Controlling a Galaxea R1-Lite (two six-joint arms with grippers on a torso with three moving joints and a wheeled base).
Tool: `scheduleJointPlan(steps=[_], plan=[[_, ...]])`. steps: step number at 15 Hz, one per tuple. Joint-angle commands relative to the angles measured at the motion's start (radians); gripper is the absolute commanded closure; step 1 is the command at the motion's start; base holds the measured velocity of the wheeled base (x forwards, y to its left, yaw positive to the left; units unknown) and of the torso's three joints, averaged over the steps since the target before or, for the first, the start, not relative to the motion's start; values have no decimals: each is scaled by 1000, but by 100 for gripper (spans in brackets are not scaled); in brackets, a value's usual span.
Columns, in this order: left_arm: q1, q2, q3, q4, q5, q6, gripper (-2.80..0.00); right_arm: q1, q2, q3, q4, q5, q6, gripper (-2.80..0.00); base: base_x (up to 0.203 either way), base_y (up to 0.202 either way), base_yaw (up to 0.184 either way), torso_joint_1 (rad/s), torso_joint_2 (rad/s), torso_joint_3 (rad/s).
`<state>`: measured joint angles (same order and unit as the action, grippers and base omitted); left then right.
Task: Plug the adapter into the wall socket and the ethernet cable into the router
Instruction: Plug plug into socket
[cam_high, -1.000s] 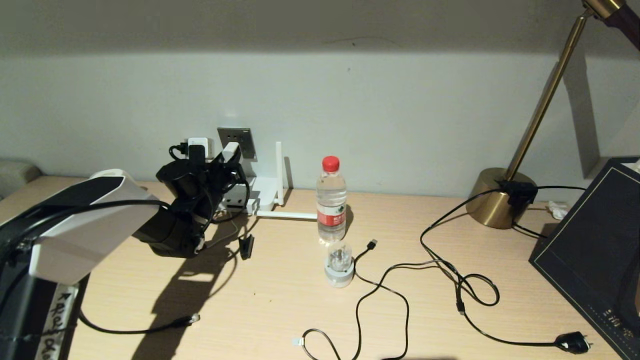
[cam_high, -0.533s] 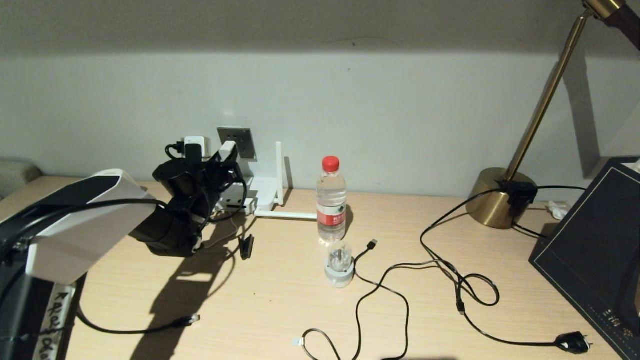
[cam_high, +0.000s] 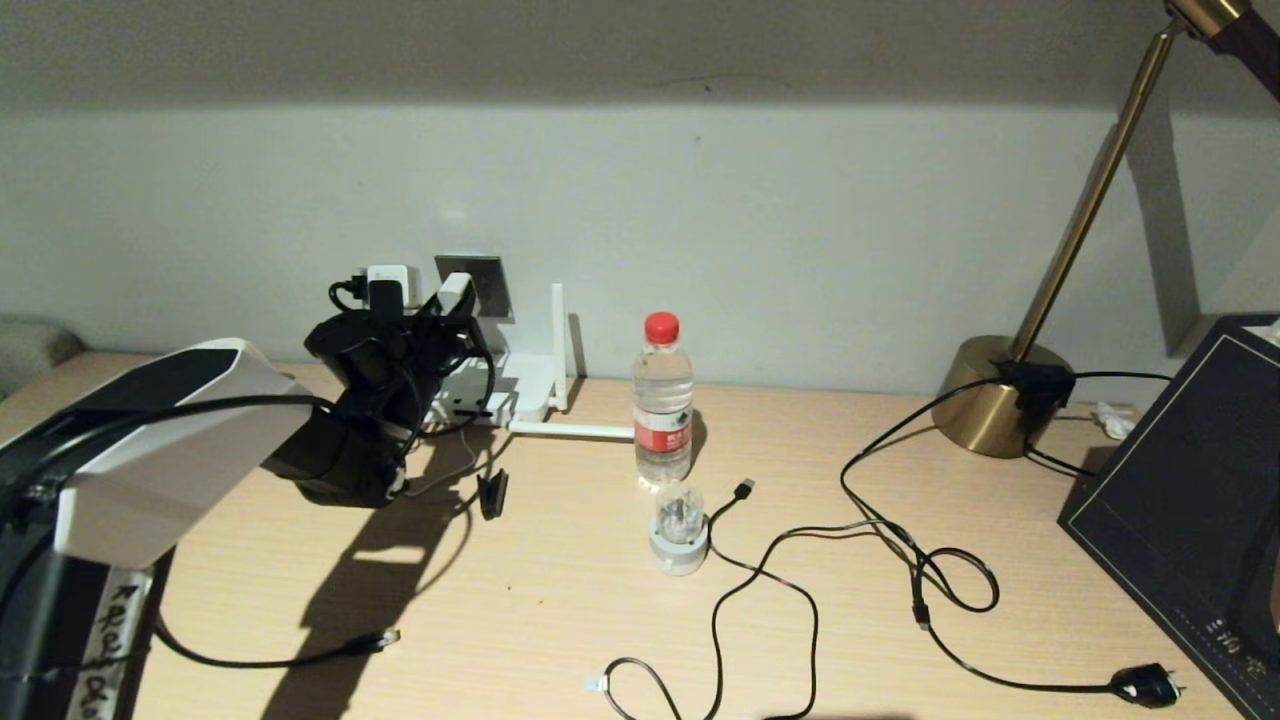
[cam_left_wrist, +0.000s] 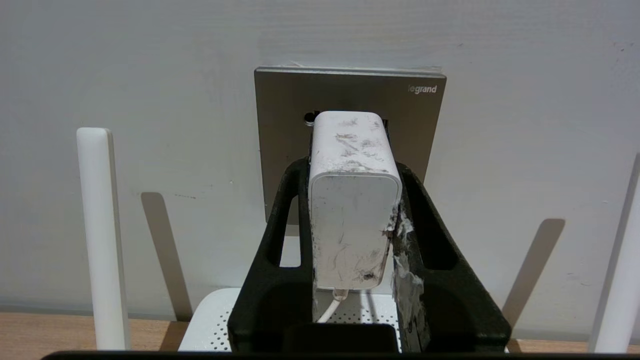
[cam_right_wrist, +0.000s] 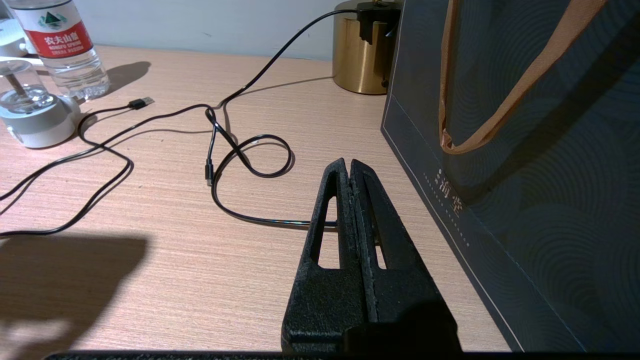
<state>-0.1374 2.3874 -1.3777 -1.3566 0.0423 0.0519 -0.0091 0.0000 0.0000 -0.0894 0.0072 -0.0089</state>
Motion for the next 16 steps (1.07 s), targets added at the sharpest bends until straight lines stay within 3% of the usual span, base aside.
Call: scheduleJointPlan(steps=[1, 16], plan=[[-1, 6, -3, -6, 1, 0, 0, 0, 2, 34, -1, 0, 0, 0, 0, 0, 0, 0, 0, 0], [9, 4, -1, -9, -2, 0, 0, 0, 2, 34, -1, 0, 0, 0, 0, 0, 0, 0, 0, 0]])
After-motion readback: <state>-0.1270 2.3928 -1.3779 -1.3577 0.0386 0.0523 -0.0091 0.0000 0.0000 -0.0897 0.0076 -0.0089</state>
